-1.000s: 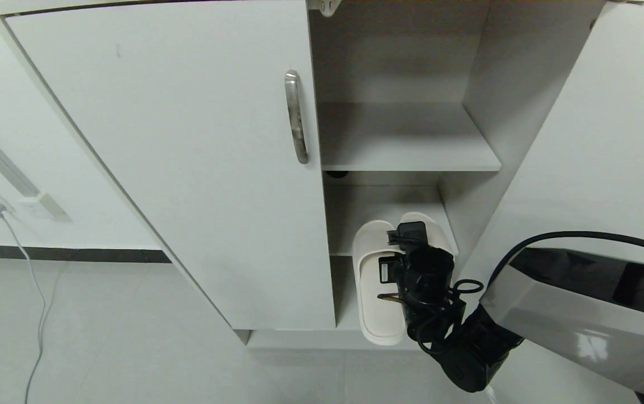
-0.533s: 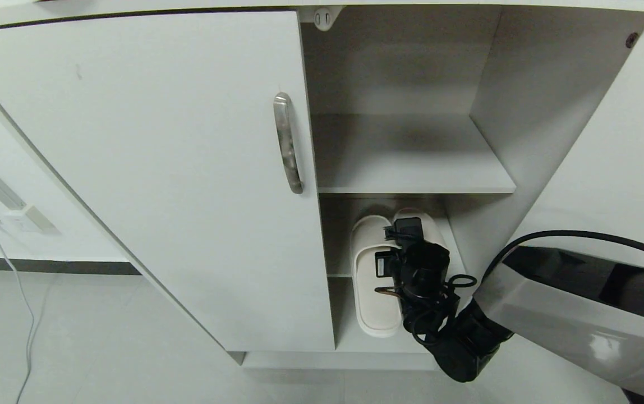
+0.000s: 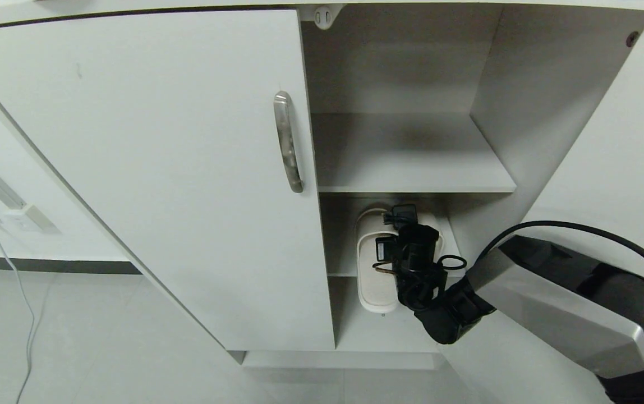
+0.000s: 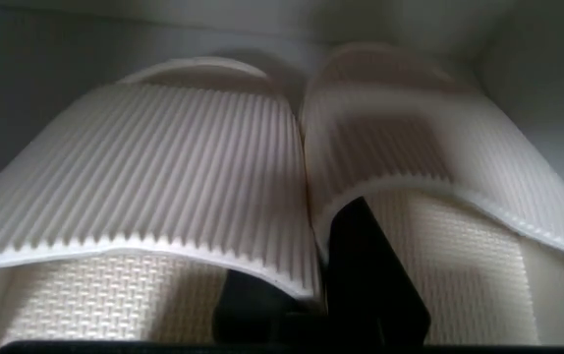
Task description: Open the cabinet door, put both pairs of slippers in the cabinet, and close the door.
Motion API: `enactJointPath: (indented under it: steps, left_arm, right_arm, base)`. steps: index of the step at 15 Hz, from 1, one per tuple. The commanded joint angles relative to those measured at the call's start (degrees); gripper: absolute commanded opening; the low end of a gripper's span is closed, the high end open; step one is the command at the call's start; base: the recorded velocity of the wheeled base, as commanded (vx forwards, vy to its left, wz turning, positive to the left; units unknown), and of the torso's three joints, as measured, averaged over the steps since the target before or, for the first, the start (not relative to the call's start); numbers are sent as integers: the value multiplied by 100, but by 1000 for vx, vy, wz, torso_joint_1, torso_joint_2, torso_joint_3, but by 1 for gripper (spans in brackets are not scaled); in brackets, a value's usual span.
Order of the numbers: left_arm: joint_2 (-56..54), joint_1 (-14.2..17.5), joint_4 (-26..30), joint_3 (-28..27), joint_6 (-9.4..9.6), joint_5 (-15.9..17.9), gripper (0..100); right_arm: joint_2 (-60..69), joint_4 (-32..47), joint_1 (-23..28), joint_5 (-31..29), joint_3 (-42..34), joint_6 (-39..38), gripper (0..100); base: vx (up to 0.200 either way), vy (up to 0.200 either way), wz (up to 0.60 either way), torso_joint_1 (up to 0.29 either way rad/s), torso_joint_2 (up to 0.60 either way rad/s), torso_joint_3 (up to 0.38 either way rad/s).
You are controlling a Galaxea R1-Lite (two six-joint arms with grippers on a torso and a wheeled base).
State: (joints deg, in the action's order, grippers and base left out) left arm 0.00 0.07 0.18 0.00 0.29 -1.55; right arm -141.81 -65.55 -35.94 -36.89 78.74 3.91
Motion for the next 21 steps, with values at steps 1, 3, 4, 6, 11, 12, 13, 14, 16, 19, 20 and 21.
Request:
enactJointPath:
  steps: [1, 3, 4, 6, 11, 12, 13, 14, 16, 19, 20, 21]
  left_arm:
    - [9, 1, -1, 0, 6, -3, 0]
    - [9, 1, -1, 0, 6, -3, 0]
    - [9, 1, -1, 0, 6, -3, 0]
    - [9, 1, -1, 0, 6, -3, 0]
    - [9, 1, -1, 0, 6, 5, 0]
    - [9, 1, -1, 0, 6, -3, 0]
    - [9, 1, -1, 0, 6, 5, 0]
    - [9, 1, -1, 0, 6, 5, 0]
    - [9, 1, -1, 0, 6, 5, 0]
    - [9, 1, -1, 0, -3, 5, 0]
    - [9, 1, -1, 0, -3, 5, 0]
    - [9, 1, -1, 0, -3, 5, 0]
  right_arm:
    - [-136, 209, 69, 50, 414, -5, 0]
    - [-250, 420, 148, 59, 915, -5, 0]
    - [-294, 570, 175, 85, 1073, -13, 0]
    - [-391, 693, 210, 147, 1311, -13, 0]
    - [-584, 904, 324, 279, 1653, -13, 0]
    - [-584, 947, 342, 288, 1662, -13, 0]
    - [-593, 947, 359, 288, 1706, -13, 0]
    - [-619, 965, 368, 288, 1724, -13, 0]
    - [-655, 991, 377, 288, 1733, -13, 100]
    - [-646, 1114, 368, 288, 1618, -13, 100]
    - [-619, 1079, 359, 288, 1530, -5, 100]
    - [-540, 1027, 342, 288, 1407, -5, 100]
  base:
    - [0, 0, 0, 0, 0, 0]
    - [0, 0, 0, 0, 0, 0]
    - [0, 0, 0, 0, 0, 0]
    - [0, 0, 0, 0, 0, 0]
    - [0, 0, 0, 0, 0, 0]
    - [0, 0, 0, 0, 0, 0]
    - [0, 0, 0, 0, 0, 0]
    - [0, 0, 0, 0, 0, 0]
    - [0, 0, 0, 0, 0, 0]
    - [0, 0, 0, 0, 0, 0]
    - [0, 0, 0, 0, 0, 0]
    - [0, 0, 0, 0, 0, 0]
